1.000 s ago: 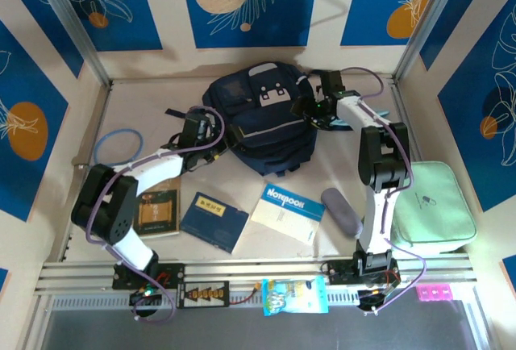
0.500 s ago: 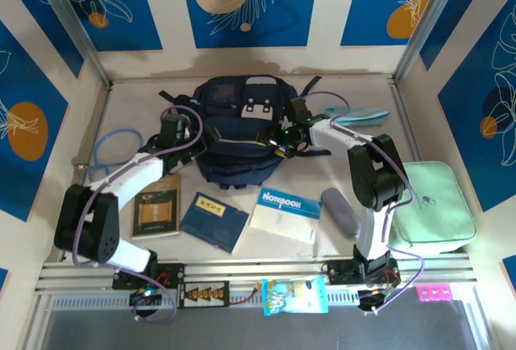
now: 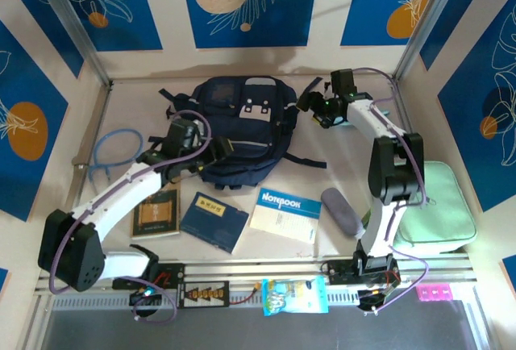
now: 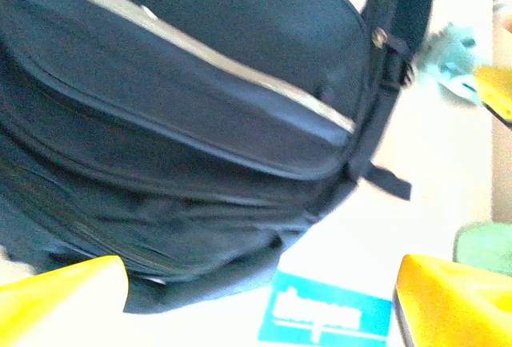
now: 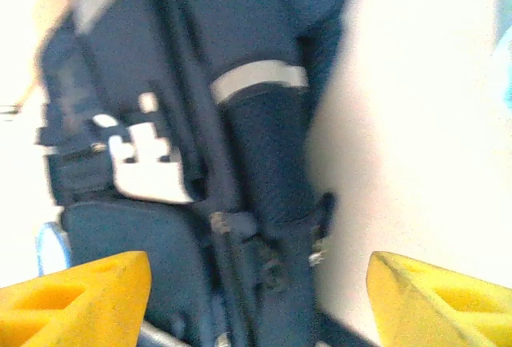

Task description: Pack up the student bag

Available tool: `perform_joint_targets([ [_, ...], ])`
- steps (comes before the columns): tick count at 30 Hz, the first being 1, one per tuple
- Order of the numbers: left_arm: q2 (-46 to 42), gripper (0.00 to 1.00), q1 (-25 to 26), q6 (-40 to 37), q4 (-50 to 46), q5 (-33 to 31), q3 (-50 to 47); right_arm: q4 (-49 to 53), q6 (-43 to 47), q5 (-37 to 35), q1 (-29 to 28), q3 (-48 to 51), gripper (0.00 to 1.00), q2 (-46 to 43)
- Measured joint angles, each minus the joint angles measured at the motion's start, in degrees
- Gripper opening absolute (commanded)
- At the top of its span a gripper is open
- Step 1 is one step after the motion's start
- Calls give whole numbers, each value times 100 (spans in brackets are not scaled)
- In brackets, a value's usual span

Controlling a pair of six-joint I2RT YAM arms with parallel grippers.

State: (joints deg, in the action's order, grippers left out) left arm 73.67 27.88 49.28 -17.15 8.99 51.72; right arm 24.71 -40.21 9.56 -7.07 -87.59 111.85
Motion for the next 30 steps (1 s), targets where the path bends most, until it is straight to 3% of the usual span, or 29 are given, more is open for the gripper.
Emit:
perform_joint_targets([
  [6,378,86,507,671,393,68,-264,170,514,192,-35,-1281,68,1351],
  [17,953,86,610,1091,649,-28,-393,17,623,522,-247,-1744,48,1856],
  [20,1071,86,588,1130,809,-138,-422,26,612,520,-247,-1744,38,1904],
  [24,1314,86,522,1126,1023,-278,-420,61,577,468,-247,-1744,17,1930],
  [30,1679,86,129,909,1156,-315,-214,39,557,442,-293,-1740,0,1919],
])
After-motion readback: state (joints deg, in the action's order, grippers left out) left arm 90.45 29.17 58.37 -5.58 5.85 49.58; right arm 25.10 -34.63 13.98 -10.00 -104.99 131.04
